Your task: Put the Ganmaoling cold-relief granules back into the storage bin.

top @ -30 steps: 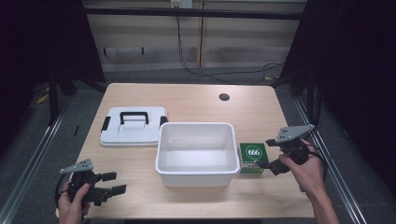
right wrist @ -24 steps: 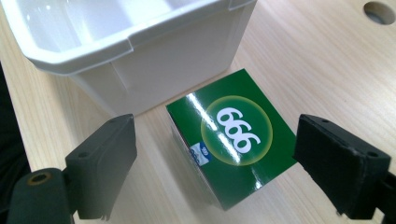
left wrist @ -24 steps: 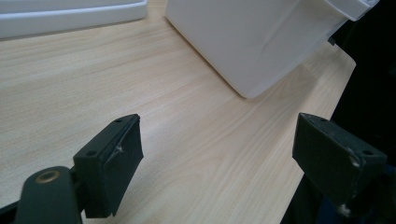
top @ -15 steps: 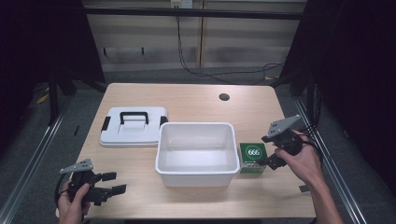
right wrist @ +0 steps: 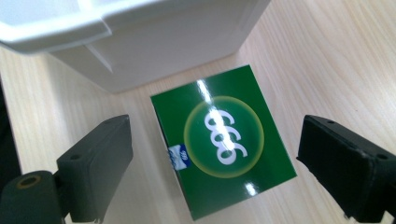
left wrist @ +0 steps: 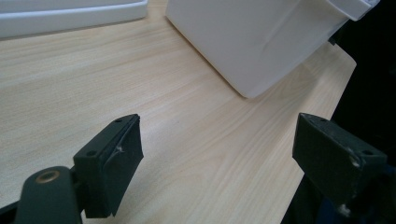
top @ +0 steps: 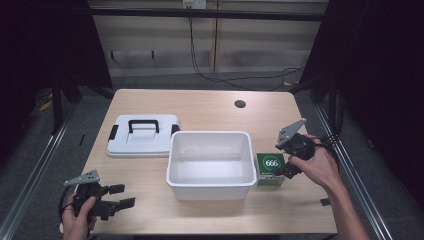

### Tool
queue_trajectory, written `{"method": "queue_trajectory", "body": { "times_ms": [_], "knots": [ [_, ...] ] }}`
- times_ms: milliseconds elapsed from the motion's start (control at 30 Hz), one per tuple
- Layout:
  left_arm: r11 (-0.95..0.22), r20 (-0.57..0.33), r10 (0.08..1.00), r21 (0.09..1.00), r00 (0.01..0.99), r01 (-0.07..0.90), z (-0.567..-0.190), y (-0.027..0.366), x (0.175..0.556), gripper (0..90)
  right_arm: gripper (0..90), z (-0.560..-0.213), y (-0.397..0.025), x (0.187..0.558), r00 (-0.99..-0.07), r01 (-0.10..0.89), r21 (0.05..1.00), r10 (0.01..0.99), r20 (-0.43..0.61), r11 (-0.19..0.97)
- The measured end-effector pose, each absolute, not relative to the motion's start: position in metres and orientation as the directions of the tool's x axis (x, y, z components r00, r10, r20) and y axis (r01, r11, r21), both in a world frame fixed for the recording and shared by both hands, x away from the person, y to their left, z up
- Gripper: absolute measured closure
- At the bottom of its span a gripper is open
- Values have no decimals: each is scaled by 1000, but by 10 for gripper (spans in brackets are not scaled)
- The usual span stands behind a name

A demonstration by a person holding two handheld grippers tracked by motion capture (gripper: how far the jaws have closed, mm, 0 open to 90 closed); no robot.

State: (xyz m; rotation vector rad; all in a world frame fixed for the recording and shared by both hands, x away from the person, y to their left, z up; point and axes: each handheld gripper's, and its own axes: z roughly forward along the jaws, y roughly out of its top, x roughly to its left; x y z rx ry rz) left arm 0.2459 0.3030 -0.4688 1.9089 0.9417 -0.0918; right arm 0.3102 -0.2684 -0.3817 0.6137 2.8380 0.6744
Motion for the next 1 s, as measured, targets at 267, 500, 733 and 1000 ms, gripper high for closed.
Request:
{"method": "queue_trajectory", "body": {
  "times_ms": [267, 500, 733, 1000],
  "knots": [
    [-231, -435, 571, 729, 696, 645, -469, 303, 246, 160, 95, -385, -263, 319, -937, 308, 386, 347, -34, 870],
    [-229, -438, 570, 728, 695, 647, -469, 303, 246, 160, 95, -388, -255, 324, -948, 287, 327, 317, -40, 900],
    [-236, -434, 568, 728, 699, 644, -470, 303, 247, 160, 96, -396, -251, 333, -959, 260, 266, 281, -43, 928],
    [-236, -435, 567, 728, 700, 644, -469, 303, 246, 160, 96, -403, -244, 339, -967, 237, 208, 250, -39, 949]
  ]
}}
